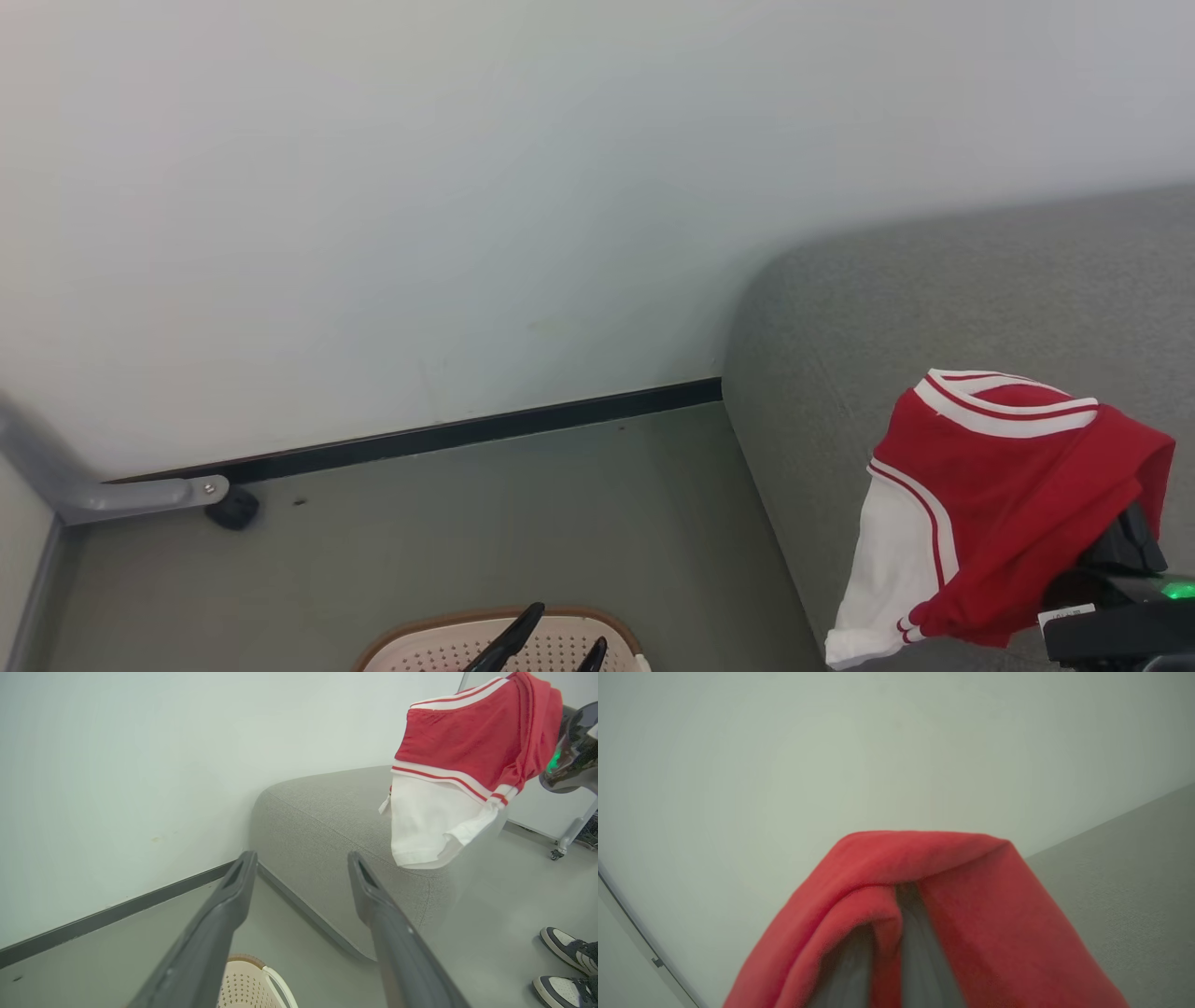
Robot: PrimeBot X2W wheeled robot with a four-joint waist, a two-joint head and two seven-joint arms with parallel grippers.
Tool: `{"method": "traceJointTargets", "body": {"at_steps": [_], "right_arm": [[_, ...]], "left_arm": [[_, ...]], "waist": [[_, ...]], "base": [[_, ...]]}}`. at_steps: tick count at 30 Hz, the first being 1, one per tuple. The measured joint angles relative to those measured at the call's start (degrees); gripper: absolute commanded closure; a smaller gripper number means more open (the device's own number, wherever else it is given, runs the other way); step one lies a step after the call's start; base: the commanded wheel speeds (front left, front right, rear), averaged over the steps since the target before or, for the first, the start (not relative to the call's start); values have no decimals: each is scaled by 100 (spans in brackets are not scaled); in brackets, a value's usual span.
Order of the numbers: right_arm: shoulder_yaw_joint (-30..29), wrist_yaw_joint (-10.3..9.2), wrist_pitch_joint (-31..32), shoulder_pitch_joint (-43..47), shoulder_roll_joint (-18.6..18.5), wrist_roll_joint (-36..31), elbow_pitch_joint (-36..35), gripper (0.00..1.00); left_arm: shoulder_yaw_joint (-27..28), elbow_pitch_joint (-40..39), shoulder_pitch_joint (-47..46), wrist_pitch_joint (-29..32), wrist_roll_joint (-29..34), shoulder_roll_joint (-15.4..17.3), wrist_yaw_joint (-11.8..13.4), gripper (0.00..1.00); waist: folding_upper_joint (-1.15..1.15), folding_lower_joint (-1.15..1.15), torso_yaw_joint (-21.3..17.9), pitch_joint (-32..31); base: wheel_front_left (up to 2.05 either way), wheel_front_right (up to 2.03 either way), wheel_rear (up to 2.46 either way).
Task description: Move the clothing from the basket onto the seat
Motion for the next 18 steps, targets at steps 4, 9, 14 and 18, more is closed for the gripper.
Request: {"method": "traceJointTargets", "body": {"at_steps": [4,9,14,18], "right_arm": [[-137,0,0,98,30,-82,-79,100],[-326,1,0,168,55,-135,-162,100],[-490,1,0,319,130,-166,-259,100],[-655,1,0,416,188,-191,-314,100]], "left_arm": [[69,-38,7,0,149,-38,-49,0],[164,-66,7,0,212,-102,-114,0],[276,-114,10,0,257,-158,-146,0],[324,-149,12,0,321,-197,-153,0]], "waist": [[0,0,-256,56],[0,0,-602,134],[0,0,-956,216],[0,0,-1226,290]], "base": [[0,0,0],[0,0,0],[0,0,0],[0,0,0]]}}
